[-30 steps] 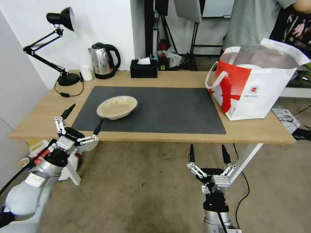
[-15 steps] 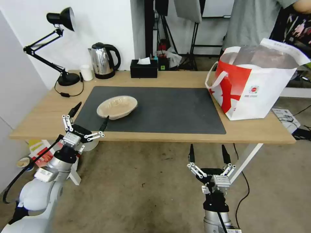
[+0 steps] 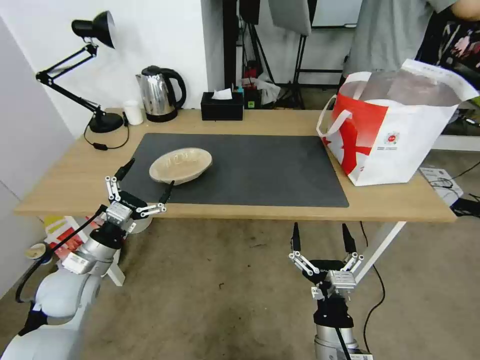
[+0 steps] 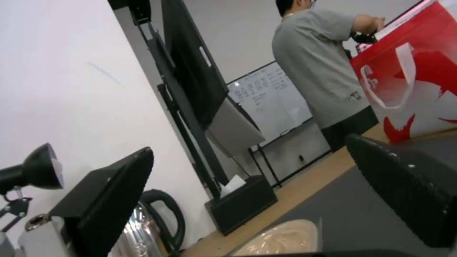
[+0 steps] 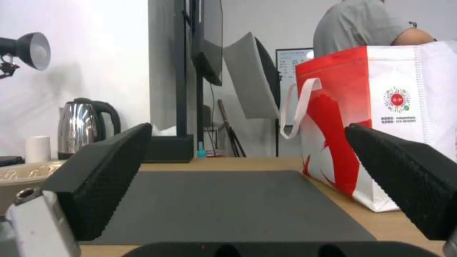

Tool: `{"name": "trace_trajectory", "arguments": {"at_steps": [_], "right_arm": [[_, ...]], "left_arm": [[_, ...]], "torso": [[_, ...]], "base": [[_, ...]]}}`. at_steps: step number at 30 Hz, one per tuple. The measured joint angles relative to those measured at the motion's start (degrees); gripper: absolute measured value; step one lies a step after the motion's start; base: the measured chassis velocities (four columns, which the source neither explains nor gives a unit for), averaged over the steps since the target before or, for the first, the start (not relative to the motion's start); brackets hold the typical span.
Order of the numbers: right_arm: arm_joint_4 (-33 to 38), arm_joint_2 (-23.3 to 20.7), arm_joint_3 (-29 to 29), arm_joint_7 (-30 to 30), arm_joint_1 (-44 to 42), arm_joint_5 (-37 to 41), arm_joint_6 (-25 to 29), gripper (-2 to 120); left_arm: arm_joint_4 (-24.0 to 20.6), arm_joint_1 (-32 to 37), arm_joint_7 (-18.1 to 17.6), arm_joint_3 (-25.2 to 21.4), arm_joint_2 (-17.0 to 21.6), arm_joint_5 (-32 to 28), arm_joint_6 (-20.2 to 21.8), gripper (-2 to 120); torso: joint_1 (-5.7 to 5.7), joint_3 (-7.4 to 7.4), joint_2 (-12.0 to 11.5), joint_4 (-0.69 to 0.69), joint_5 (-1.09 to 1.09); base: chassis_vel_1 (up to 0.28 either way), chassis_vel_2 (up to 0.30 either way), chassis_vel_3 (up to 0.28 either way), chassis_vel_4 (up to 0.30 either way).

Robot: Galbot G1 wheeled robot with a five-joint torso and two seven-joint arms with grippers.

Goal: Pick up the trash from the table and place it into the takeout bag.

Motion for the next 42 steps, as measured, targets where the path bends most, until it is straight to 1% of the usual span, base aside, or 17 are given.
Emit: {"name": "trace_trajectory", "arguments": {"at_steps": [6,9,10,14,15,19,26,32,42], "right_arm": [[0.0,0.0,0.0,0.0,0.0,0.0,0.0,100],[0.0,0.0,0.0,0.0,0.0,0.0,0.0,100],[0.0,0.0,0.0,0.0,0.0,0.0,0.0,100],[0.0,0.0,0.0,0.0,0.0,0.0,0.0,100],[0.0,0.0,0.0,0.0,0.0,0.0,0.0,100],[0.0,0.0,0.0,0.0,0.0,0.0,0.0,100],[0.0,0.0,0.0,0.0,0.0,0.0,0.0,100],[0.0,0.0,0.0,0.0,0.0,0.0,0.0,100],[0.0,0.0,0.0,0.0,0.0,0.0,0.0,100]], "left_arm": [[0.3,-0.2,0.0,0.5,0.8,-0.9,0.4,100],[0.5,-0.5,0.0,0.5,2.6,-2.0,0.7,100],[0.5,-0.5,0.0,0.5,2.6,-2.0,0.7,100],[0.9,-1.5,0.8,0.1,4.9,-1.7,0.8,100],[0.9,-1.5,0.8,0.1,4.9,-1.7,0.8,100],[1.3,-2.5,1.2,0.5,7.5,-2.2,1.6,100],[1.6,-3.5,1.3,1.4,8.7,-2.7,2.3,100],[1.7,-4.3,1.4,2.1,10.7,-4.3,3.6,100],[2.9,-4.7,2.8,3.0,11.2,-4.5,3.8,100]], "torso": [[0.00,0.00,0.0,0.00,0.00],[0.00,0.00,0.0,0.00,0.00],[0.00,0.00,0.0,0.00,0.00],[0.00,0.00,0.0,0.00,-0.01],[0.00,0.00,0.0,0.00,-0.01],[-0.01,0.00,0.0,0.00,-0.01],[0.00,0.00,0.0,0.00,-0.01],[-0.01,0.00,0.0,0.00,0.00],[0.00,0.00,0.0,0.00,-0.01]], "base": [[0.000,0.000,0.000,0.000],[0.000,0.000,0.000,0.000],[0.000,0.000,0.000,0.000],[0.000,0.000,0.000,0.000],[0.000,0.000,0.000,0.000],[0.000,0.000,0.000,0.000],[0.000,0.000,0.000,0.000],[0.000,0.000,0.000,0.000],[0.000,0.000,0.000,0.000]]}}
